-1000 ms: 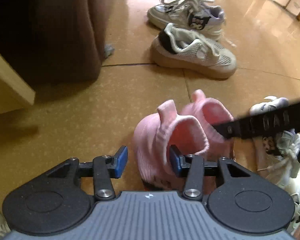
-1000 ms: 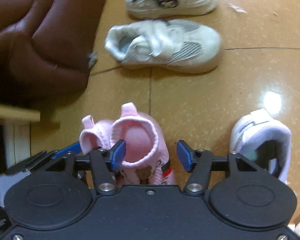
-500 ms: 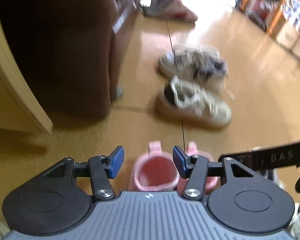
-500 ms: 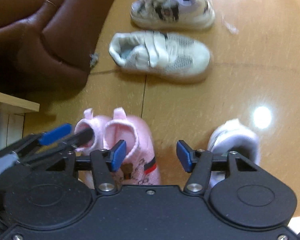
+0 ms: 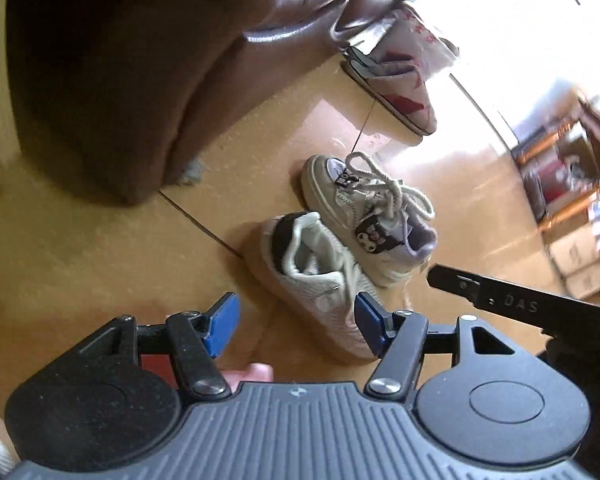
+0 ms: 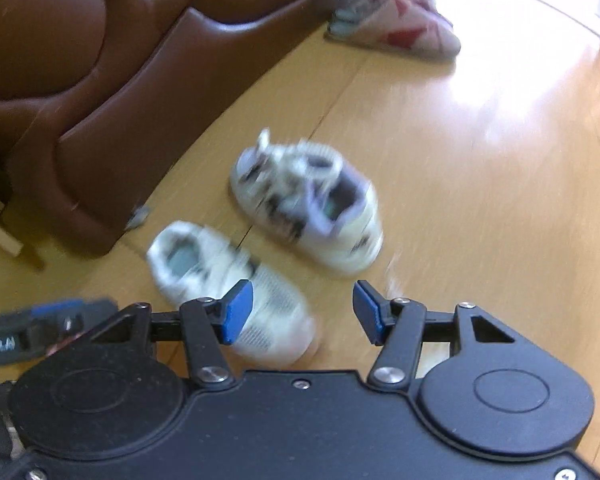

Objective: Organize scattered shoes
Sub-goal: 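Grasp a white lace-up shoe with the right gripper while the left grasps a brown-heeled white shoe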

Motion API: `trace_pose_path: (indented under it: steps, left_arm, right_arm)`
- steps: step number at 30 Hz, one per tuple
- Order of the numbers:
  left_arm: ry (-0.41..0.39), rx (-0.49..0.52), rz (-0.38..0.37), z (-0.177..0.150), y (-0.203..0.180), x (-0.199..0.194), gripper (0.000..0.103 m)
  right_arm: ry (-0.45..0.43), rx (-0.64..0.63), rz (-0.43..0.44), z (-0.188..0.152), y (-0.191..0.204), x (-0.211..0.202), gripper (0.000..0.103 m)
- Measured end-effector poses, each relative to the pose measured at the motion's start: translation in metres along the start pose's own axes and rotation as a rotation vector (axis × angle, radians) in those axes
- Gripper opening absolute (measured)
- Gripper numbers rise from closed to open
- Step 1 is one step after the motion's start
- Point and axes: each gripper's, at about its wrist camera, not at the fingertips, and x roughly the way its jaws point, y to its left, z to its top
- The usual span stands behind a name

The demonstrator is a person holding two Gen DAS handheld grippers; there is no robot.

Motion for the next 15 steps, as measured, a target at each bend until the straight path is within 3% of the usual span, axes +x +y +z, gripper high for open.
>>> trace_pose_path:
  steps: [4, 8, 10, 12, 15]
  left_arm:
    - [-0.072, -0.143, 0.044, -0.001, 0.005, 0.004, 0.061]
    - [-0.075, -0.157, 0.067, 0.002, 0.005, 0.01, 0.056]
    - [-0.062, -0.174, 0.092, 0.002, 0.007, 0.017, 0.045]
    - [-0.047, -0.173, 0.097, 0.003, 0.009, 0.022, 0.04]
    - [-0.027, -0.181, 0.109, 0.006, 0.01, 0.037, 0.04]
  right_arm:
    - [-0.012, -0.146, 0.025, 0.017, 0.001, 0.015, 0.054]
    - [-0.001, -0.236, 0.057, 0.023, 0.013, 0.028, 0.054]
    - [0.01, -0.288, 0.049, 0.025, 0.021, 0.036, 0.054]
    - [0.022, -0.304, 0.043, 0.027, 0.025, 0.042, 0.054]
    - [0.08, -0.353, 0.018, 0.027, 0.03, 0.059, 0.053]
